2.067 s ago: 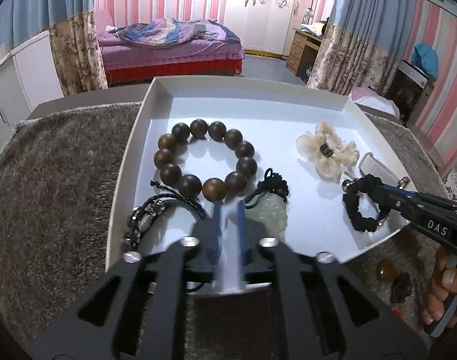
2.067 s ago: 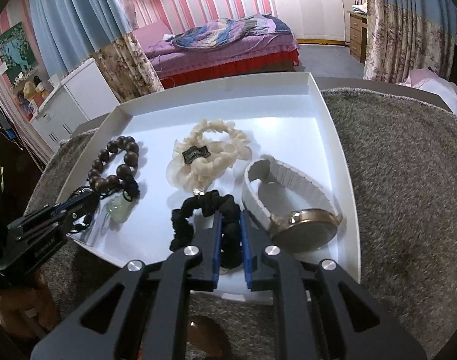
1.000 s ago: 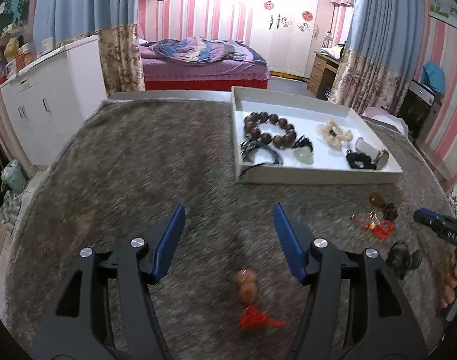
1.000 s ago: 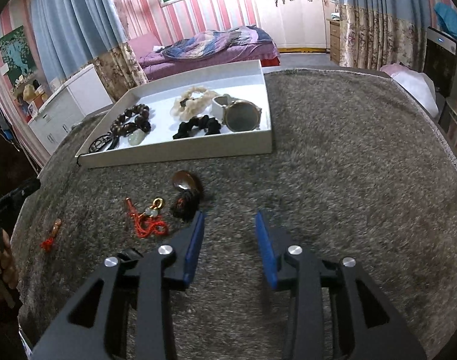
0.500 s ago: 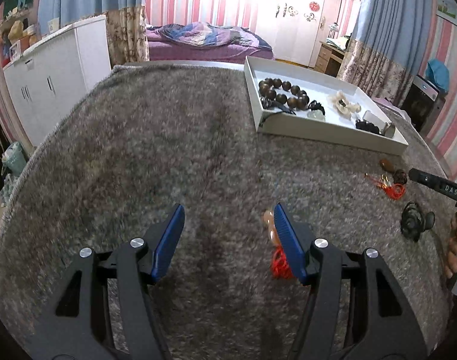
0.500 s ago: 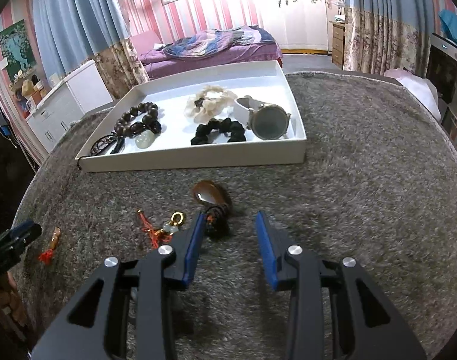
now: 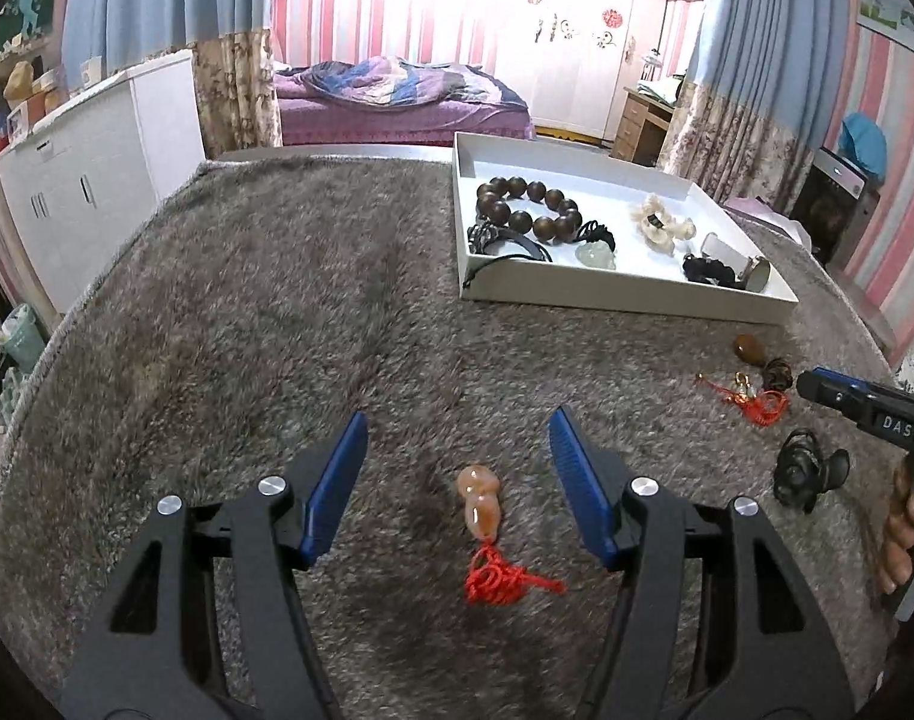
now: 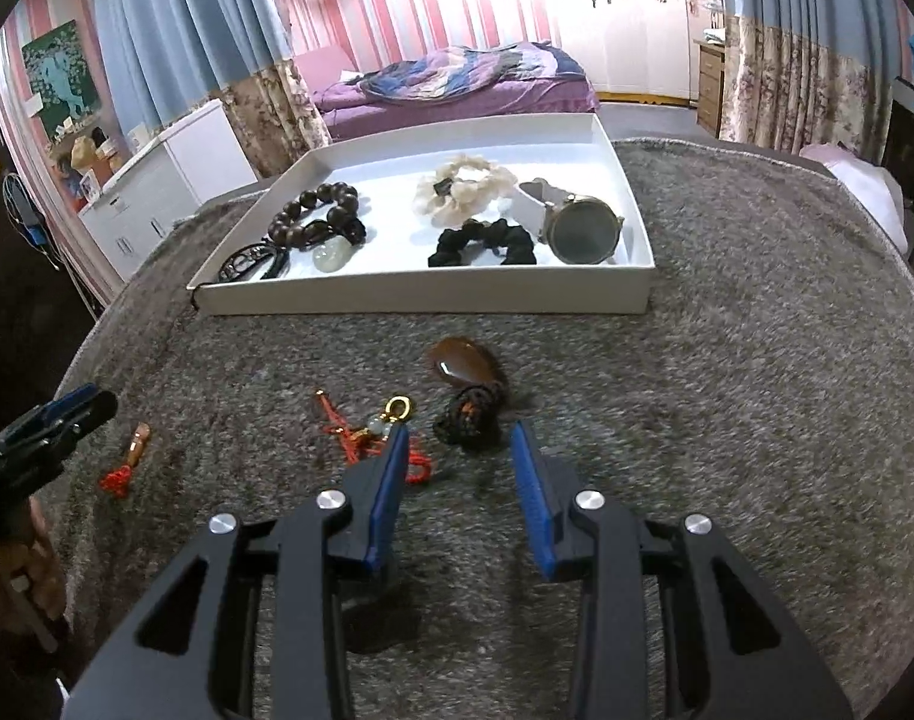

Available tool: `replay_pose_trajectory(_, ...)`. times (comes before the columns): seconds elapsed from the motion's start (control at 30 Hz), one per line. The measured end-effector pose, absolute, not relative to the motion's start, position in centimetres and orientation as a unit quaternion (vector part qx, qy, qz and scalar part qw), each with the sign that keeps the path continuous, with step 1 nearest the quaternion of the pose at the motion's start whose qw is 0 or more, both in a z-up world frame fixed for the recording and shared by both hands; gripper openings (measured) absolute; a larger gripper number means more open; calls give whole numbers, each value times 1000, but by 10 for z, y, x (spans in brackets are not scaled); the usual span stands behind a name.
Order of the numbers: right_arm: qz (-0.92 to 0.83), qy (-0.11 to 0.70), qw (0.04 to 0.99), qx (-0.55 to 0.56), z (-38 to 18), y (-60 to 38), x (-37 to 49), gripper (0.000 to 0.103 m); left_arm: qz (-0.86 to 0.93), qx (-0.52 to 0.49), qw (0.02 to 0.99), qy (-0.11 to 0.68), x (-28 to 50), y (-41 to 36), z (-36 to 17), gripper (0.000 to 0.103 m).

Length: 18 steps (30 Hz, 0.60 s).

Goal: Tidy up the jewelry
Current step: 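Move both open tools back to the remaining pendants beside the tray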

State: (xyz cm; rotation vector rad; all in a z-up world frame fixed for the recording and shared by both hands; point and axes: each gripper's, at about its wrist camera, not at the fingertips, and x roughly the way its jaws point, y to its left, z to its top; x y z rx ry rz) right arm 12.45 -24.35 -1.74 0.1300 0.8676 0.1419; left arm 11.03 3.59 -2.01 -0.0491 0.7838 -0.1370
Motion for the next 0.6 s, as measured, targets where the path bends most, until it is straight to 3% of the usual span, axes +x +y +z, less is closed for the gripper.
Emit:
replay_pose_trajectory(0.2,52,416,906,61,-18,-251,133,36,-84,-22,919,383,118,18,-15,65)
replay_pose_trajectory(0.6,68,426,901,50,-23,-264,154,36,-169,-6,894,415,147,-92,-29,65)
